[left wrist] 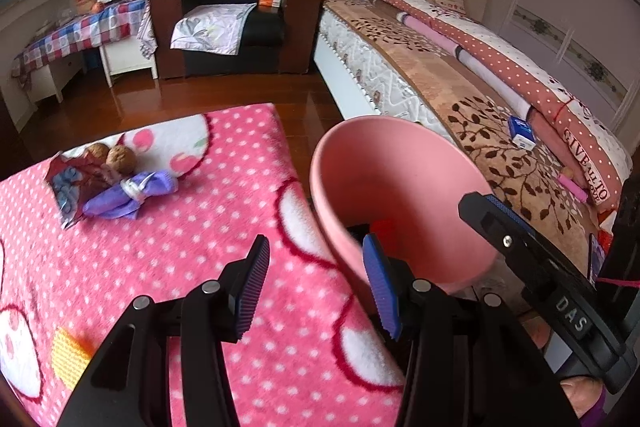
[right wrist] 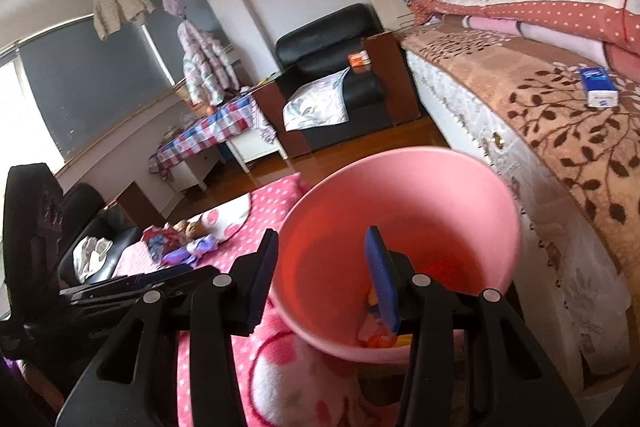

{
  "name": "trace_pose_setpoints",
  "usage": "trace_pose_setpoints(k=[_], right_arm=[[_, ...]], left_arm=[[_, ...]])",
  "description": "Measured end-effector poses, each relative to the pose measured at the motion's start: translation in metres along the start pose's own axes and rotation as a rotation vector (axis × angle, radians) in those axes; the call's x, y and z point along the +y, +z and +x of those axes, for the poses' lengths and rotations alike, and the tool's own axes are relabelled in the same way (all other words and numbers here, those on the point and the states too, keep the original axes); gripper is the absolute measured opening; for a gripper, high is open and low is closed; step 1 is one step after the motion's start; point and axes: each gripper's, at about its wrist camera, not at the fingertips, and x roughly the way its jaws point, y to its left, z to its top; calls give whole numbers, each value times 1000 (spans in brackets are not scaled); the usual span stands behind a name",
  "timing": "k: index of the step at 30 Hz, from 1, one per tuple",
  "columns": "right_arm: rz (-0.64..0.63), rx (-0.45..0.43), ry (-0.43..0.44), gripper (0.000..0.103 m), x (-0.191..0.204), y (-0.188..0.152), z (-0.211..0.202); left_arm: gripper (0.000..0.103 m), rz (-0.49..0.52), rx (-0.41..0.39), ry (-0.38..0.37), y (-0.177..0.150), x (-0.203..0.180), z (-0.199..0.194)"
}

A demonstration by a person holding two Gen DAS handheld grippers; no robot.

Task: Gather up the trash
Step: 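Move both open tools back over the yellow foam net on the table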

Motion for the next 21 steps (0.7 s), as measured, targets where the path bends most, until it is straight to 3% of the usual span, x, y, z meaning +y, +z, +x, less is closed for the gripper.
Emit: trace_pose_setpoints(k=[21], right_arm=[[-117,96,127,46,65,-30,6]], left_arm=[[48,-130,-17,97,-23,69,-35]])
